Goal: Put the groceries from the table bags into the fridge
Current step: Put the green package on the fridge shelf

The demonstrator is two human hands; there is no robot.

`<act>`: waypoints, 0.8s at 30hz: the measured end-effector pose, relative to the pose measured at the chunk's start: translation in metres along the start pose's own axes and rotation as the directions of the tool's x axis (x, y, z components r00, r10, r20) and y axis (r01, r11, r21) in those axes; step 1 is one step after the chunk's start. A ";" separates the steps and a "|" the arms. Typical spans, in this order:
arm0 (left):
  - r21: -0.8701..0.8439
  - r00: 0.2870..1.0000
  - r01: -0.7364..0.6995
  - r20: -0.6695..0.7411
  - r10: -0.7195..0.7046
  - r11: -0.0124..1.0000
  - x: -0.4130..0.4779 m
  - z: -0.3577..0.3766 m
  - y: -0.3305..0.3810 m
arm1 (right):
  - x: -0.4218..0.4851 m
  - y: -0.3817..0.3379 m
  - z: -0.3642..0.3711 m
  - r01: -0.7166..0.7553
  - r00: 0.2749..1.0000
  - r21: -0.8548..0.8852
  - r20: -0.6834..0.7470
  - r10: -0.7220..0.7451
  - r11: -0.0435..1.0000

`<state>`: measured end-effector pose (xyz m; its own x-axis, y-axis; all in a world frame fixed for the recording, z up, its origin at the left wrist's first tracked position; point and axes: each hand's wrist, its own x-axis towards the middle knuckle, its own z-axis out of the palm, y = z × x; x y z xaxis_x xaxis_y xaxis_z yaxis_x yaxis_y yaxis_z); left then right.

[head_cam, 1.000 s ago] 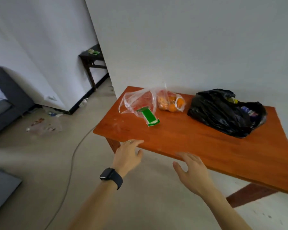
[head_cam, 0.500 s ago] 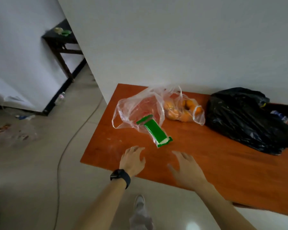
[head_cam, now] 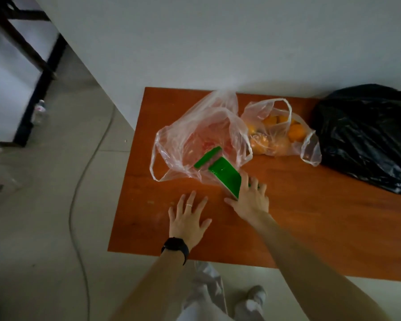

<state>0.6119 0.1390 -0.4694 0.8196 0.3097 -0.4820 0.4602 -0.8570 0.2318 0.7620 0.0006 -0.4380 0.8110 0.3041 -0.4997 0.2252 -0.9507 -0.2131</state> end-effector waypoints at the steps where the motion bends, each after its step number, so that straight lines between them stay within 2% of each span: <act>1: 0.013 1.000 -0.002 0.002 0.002 1.000 0.000 -0.001 -0.001 | 0.003 0.001 -0.001 0.009 1.000 -0.013 -0.019 -0.009 1.000; 6: -0.010 0.999 -0.007 0.042 0.007 1.000 -0.001 -0.003 0.001 | -0.003 0.014 -0.009 0.066 0.998 0.033 -0.022 -0.066 0.997; 12: 0.003 0.993 0.017 0.113 -0.017 1.000 0.001 -0.015 0.011 | -0.063 0.062 -0.019 0.113 0.994 0.262 -0.038 -0.107 0.958; 18: 0.075 0.974 0.058 0.216 -0.073 0.995 -0.004 -0.026 0.048 | -0.144 0.131 -0.019 0.034 0.993 0.361 -0.119 0.010 0.932; 20: 0.070 0.969 0.000 0.248 -0.017 0.998 -0.011 -0.023 0.075 | -0.170 0.160 -0.015 -0.029 0.987 0.407 -0.131 0.090 0.913; 24: 0.073 0.942 -0.246 0.253 0.221 0.966 -0.041 -0.013 0.169 | -0.240 0.231 -0.009 -0.145 0.952 0.551 -0.148 0.267 0.822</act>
<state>0.6606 -0.0131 -0.3993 0.7872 -0.0017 -0.6167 0.2181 -0.9346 0.2809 0.6237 -0.2925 -0.3598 0.9125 0.0269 -0.4083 -0.2297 -0.7921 -0.5655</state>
